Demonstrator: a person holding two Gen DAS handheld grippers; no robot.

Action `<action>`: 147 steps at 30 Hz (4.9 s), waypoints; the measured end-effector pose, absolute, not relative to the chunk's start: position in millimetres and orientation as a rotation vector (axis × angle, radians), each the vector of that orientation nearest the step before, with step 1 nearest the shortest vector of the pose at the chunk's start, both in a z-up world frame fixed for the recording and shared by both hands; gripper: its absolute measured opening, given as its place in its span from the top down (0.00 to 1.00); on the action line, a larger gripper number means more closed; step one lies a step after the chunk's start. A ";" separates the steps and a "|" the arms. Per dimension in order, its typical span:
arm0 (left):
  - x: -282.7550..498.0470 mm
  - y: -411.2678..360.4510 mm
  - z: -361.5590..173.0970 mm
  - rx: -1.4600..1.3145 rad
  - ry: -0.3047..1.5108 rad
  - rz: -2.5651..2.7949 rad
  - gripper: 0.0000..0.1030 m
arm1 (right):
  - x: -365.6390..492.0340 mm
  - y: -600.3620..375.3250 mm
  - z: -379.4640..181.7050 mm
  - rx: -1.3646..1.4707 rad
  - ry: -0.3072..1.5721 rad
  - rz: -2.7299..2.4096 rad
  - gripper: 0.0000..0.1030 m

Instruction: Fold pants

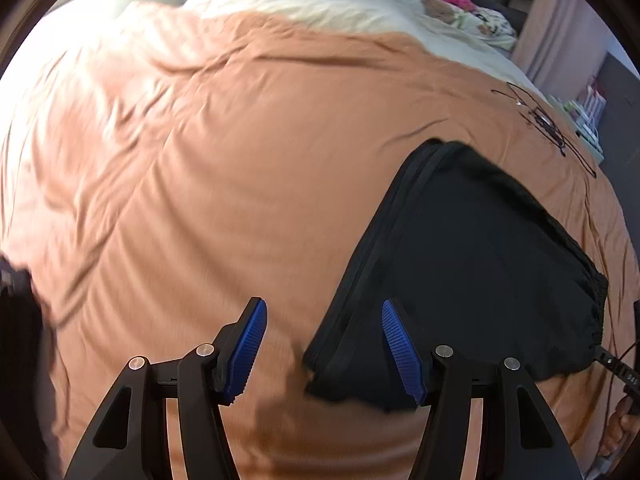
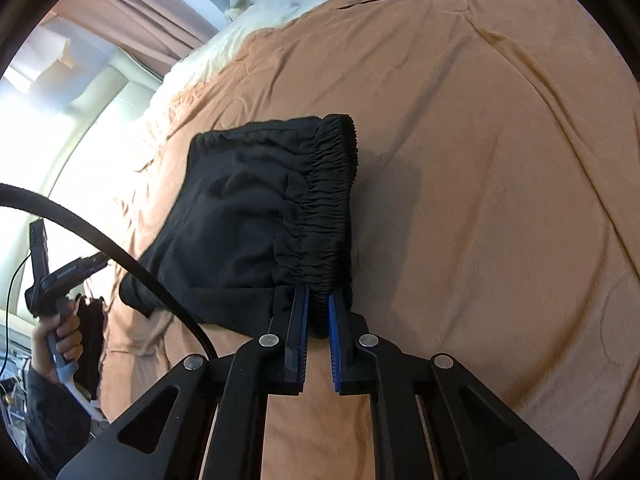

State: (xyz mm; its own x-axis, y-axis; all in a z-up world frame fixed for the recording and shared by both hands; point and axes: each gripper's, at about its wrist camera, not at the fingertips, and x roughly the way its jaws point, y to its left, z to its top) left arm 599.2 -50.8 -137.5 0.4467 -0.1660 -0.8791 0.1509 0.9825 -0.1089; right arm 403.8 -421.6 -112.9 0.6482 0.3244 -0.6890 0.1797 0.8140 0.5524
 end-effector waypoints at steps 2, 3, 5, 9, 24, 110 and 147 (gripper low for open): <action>590.0 -42.9 -142.4 -0.050 1.103 -0.190 0.39 | 401.2 -420.7 -113.5 0.625 0.894 0.070 0.94; 585.2 -38.6 -144.9 -0.067 1.109 -0.191 0.39 | 399.4 -420.7 -112.6 0.637 0.893 0.069 0.92; 576.8 -31.3 -148.8 -0.098 1.117 -0.195 0.39 | 392.7 -425.4 -109.5 0.672 0.876 0.061 0.88; 563.0 -20.2 -155.4 -0.180 1.132 -0.212 0.39 | 368.5 -424.4 -105.7 0.719 0.836 0.093 0.65; 554.1 -38.0 -191.5 -0.419 1.187 -0.335 0.39 | 359.4 -426.5 -149.1 1.079 0.723 0.317 0.55; 303.4 56.2 -185.3 -0.661 1.115 -0.170 0.47 | 338.8 -390.3 -91.9 0.604 0.897 0.204 0.58; 343.3 40.7 -209.5 -0.666 1.146 -0.322 0.93 | 348.9 -209.3 -109.8 0.218 0.970 0.343 0.57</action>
State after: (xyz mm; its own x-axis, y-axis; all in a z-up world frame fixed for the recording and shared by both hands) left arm 343.3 40.7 -209.5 0.3945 -0.5569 -0.7309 -0.0949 0.7664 -0.6353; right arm 348.9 -209.3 -109.8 0.5176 0.3794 -0.7669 -0.1865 0.9248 0.3317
